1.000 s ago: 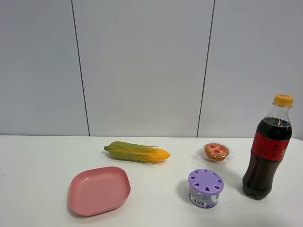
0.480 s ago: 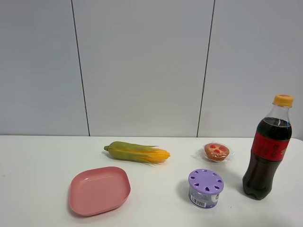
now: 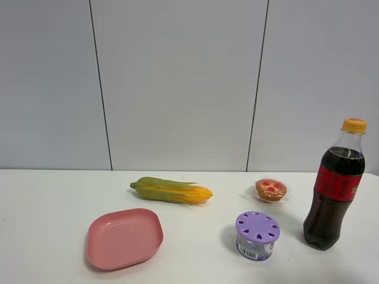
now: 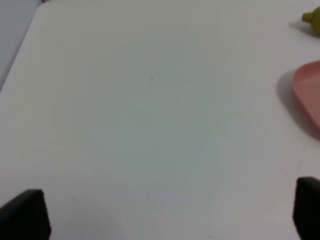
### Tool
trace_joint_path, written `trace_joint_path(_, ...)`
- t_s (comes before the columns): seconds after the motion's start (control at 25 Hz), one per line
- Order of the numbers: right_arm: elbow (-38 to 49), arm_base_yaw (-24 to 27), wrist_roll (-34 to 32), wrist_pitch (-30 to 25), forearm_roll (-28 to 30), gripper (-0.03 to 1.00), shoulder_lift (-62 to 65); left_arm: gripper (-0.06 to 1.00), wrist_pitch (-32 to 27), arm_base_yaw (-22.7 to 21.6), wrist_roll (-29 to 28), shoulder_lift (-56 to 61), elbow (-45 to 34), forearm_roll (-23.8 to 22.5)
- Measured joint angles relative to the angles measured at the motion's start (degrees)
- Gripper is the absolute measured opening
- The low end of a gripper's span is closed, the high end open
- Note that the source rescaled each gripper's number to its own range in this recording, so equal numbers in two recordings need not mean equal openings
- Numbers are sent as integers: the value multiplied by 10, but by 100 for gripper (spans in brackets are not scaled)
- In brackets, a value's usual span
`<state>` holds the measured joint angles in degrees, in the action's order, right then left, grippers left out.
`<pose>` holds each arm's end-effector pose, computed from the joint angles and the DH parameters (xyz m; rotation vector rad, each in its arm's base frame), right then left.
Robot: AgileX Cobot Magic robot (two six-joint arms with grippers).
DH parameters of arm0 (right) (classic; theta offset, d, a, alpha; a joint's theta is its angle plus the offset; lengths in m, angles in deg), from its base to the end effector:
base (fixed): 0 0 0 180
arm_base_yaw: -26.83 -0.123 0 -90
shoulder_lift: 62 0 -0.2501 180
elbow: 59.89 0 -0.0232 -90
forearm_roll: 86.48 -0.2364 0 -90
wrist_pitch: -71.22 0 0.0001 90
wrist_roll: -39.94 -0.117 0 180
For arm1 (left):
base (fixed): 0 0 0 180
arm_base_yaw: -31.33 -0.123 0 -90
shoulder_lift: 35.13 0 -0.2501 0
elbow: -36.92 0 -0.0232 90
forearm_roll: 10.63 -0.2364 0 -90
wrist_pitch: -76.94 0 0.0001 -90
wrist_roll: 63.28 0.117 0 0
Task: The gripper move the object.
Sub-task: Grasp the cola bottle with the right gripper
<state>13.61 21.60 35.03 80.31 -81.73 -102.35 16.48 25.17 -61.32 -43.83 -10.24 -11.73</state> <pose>0.1473 0.0150 0.1806 -0.0892 1.8275 0.0789 0.0398 0.0063 0.2608 -0.0754 2.0304 0.1122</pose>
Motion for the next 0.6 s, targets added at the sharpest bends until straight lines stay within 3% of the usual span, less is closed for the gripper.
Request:
trace_joint_path(0.12, 2, 0, 1, 66, 7, 100, -82, 100, 0, 0, 0, 0, 0, 0)
trace_joint_path(0.48, 1, 0, 21, 348, 13, 100, -374, 100, 0, 0, 0, 0, 0, 0)
trace_joint_path(0.6, 1, 0, 21, 390, 15, 100, -425, 100, 0, 0, 0, 0, 0, 0)
